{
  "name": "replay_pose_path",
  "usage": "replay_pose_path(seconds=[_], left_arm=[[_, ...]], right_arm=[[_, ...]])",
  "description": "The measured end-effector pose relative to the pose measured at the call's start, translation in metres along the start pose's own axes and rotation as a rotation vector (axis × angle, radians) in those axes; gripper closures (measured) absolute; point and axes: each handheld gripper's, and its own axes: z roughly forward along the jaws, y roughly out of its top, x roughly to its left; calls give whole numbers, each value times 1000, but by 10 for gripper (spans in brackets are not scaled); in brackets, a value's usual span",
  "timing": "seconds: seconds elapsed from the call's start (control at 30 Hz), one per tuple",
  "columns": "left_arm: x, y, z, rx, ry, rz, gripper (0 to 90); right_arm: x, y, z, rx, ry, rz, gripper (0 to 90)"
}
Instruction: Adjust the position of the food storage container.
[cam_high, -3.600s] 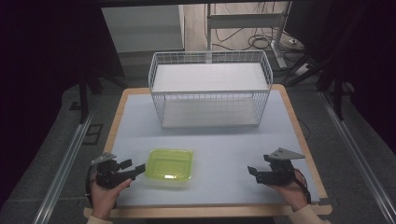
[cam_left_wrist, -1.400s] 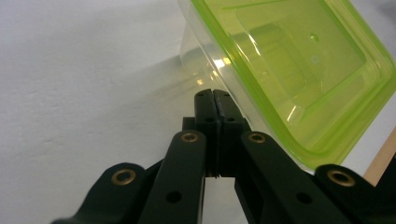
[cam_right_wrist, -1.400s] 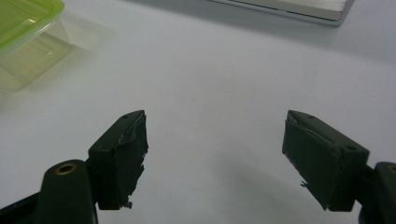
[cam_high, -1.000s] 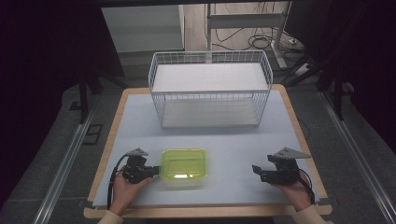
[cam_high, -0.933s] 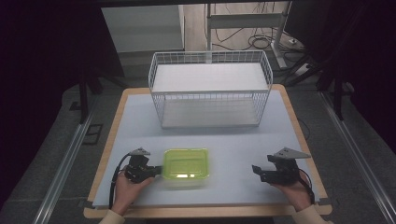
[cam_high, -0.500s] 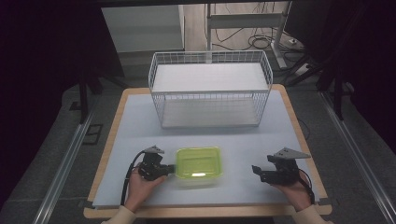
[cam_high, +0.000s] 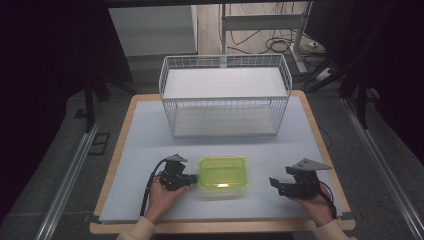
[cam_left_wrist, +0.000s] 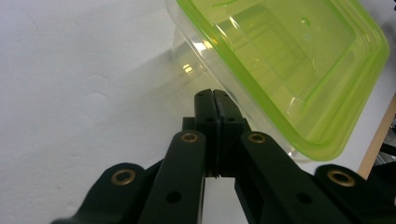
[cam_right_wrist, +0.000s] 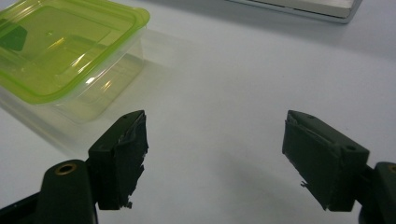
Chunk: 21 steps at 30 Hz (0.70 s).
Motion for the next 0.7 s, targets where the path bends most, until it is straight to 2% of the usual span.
replay_pose_path(seconds=[0.1,0.17,0.23,0.3,0.47,0.53,0.57,0.7], left_arm=[[5,-2,-5,-15,1,-14,900],[13,-8,-17,-37,7,-45,900],[14,-10,-21,-43,9,-50,900],[16,-14,-33,-69,1,-56,900],[12,-15,-47,-117,-17,-57,896],[11,-15,-49,-126,-31,-60,892],[9,-15,-51,-130,-45,-57,898],[7,-18,-53,-136,-57,-57,897]], right_arm=[[0,0,0,-6,4,1,221],[1,1,-2,-19,19,4,219],[1,1,-2,-26,29,7,216],[3,3,-3,-33,52,15,215],[5,4,-3,-44,90,21,214],[5,4,-3,-45,94,18,214],[6,3,-2,-51,112,18,215],[7,3,-2,-58,132,13,219]])
